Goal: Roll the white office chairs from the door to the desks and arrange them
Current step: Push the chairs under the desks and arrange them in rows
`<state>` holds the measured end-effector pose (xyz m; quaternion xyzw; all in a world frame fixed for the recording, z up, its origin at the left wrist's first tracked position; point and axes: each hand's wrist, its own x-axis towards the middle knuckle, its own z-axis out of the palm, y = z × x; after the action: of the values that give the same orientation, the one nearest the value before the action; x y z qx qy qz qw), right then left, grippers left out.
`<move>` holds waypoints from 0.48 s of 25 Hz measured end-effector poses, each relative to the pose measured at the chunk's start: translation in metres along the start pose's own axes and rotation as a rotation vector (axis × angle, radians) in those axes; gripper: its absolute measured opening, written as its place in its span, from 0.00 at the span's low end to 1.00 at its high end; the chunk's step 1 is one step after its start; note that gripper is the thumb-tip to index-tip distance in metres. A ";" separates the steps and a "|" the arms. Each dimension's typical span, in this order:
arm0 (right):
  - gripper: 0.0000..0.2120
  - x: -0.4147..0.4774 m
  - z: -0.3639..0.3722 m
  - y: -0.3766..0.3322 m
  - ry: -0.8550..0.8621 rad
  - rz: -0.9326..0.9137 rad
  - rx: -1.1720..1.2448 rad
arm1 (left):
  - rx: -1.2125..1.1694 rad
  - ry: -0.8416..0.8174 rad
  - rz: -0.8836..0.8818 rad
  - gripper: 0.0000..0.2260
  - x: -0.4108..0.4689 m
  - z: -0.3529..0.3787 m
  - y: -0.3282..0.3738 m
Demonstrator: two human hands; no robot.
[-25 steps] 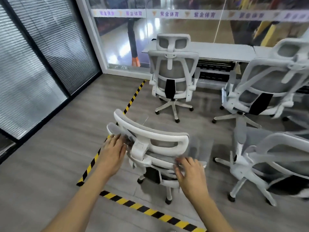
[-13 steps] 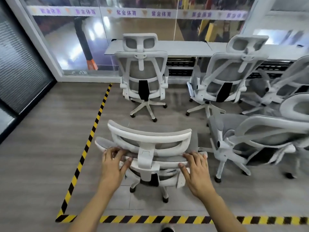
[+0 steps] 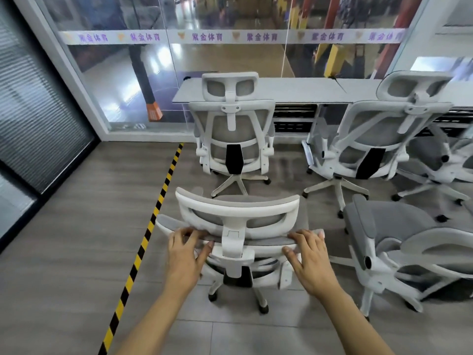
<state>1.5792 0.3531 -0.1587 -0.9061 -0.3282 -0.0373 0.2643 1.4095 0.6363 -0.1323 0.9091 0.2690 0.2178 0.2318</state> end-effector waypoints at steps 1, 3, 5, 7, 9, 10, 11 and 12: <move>0.20 0.015 0.002 0.002 0.003 -0.011 0.009 | -0.003 0.008 -0.027 0.10 0.010 0.003 0.000; 0.19 0.041 0.007 0.003 0.010 -0.036 0.008 | -0.002 0.015 -0.057 0.11 0.026 0.006 -0.001; 0.19 0.061 0.009 0.001 -0.004 -0.036 0.023 | -0.019 0.018 -0.075 0.11 0.039 0.008 -0.005; 0.19 0.071 0.012 -0.004 -0.007 -0.046 0.032 | -0.042 0.015 -0.084 0.11 0.047 0.007 -0.012; 0.19 0.078 0.017 -0.010 -0.004 -0.055 0.047 | -0.036 0.010 -0.069 0.11 0.053 0.004 -0.020; 0.19 0.079 0.019 -0.015 -0.009 -0.047 0.064 | -0.035 0.003 -0.069 0.11 0.056 0.002 -0.024; 0.19 0.078 0.022 -0.020 -0.015 -0.039 0.077 | -0.036 -0.006 -0.077 0.10 0.057 -0.001 -0.028; 0.19 0.076 0.025 -0.025 -0.018 -0.036 0.084 | -0.036 -0.012 -0.086 0.10 0.057 -0.004 -0.031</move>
<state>1.6210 0.4254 -0.1507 -0.8885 -0.3480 -0.0200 0.2985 1.4384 0.6946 -0.1302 0.8937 0.3025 0.2067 0.2589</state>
